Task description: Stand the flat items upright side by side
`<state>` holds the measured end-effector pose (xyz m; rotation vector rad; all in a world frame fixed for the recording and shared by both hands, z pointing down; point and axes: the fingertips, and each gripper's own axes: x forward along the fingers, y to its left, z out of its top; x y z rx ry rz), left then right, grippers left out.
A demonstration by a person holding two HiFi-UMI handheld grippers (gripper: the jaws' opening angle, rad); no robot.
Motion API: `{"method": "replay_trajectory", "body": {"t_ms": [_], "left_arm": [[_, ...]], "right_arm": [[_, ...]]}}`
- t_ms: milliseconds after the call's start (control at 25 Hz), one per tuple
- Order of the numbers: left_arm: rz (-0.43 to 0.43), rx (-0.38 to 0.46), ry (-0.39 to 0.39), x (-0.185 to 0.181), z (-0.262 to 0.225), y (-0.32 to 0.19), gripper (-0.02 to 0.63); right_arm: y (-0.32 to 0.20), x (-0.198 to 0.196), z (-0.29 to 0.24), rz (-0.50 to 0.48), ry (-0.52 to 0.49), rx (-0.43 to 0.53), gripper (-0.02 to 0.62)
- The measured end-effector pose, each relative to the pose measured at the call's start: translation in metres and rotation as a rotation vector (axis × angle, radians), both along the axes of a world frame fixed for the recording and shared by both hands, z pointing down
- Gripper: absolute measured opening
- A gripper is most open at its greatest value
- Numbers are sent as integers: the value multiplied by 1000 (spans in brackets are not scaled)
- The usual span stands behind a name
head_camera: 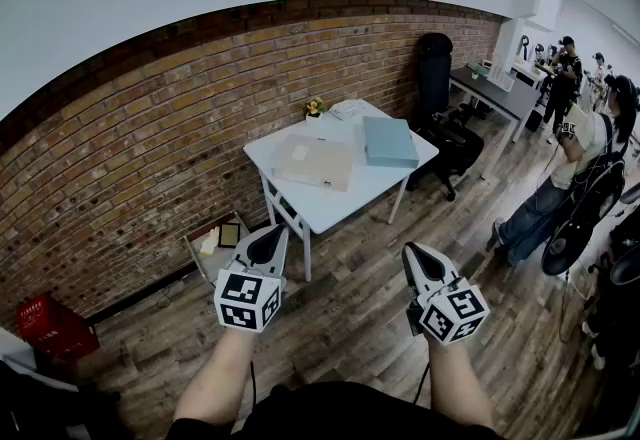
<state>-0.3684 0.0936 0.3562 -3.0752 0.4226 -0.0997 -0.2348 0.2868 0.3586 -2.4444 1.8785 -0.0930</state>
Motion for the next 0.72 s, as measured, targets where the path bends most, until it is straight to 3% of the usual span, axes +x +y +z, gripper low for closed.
{"method": "replay_trajectory", "body": {"t_ms": [440, 720], "left_arm": [[-6, 0, -7, -3, 4, 2, 18], [12, -11, -6, -6, 3, 5, 20]], "right_arm": [[7, -1, -1, 6, -1, 3, 14], [4, -19, -5, -67, 9, -21, 27]]}}
